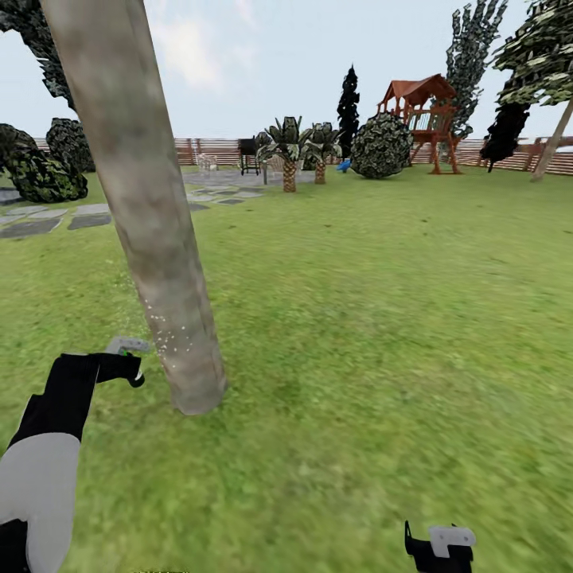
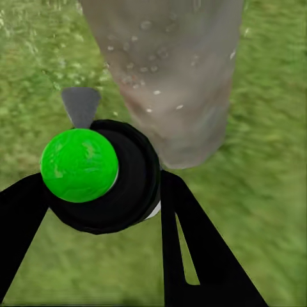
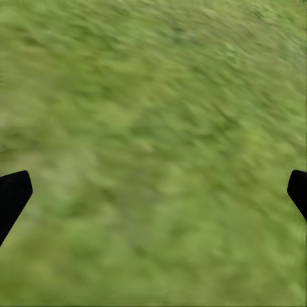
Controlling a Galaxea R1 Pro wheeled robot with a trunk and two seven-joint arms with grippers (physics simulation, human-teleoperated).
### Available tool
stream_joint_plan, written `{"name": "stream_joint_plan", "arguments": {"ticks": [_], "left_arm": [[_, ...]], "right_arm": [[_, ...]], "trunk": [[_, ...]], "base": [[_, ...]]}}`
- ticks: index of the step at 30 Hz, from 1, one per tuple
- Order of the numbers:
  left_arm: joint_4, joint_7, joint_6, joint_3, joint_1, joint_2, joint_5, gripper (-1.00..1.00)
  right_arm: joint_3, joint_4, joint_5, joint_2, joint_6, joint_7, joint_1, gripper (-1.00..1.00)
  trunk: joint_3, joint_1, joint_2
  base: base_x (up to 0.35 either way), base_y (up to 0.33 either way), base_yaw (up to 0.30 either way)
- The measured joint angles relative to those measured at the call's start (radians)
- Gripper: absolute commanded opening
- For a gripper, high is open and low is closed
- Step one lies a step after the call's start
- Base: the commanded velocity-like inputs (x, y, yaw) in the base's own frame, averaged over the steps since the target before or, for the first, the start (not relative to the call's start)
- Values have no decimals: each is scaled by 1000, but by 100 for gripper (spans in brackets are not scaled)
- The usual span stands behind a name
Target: In the garden, pick up the pesticide atomizer on the floor and spray pesticide onto both trees until each tree trunk is fully covered.
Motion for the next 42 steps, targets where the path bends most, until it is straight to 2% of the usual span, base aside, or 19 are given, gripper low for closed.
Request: {"name": "stream_joint_plan", "arguments": {"ticks": [7,17,28,37,42], "left_arm": [[2,0,-1,-1,3,1,-3,-100],[11,2,-1,-3,3,2,-11,-100],[17,28,-1,-1,3,2,-11,-100],[18,34,-1,6,3,11,-11,-100],[20,81,-1,6,5,13,-11,-100]], "right_arm": [[0,0,0,0,0,0,0,100],[0,0,0,-2,0,0,0,100],[0,0,0,0,0,0,0,100],[0,0,0,0,0,1,0,100],[0,0,0,0,0,1,0,100]], "trunk": [[0,0,0],[0,0,0],[0,0,0],[0,0,0],[0,0,0]], "base": [[75,-270,255],[11,-270,12],[170,-240,8],[118,-241,251],[1,-271,238]]}}
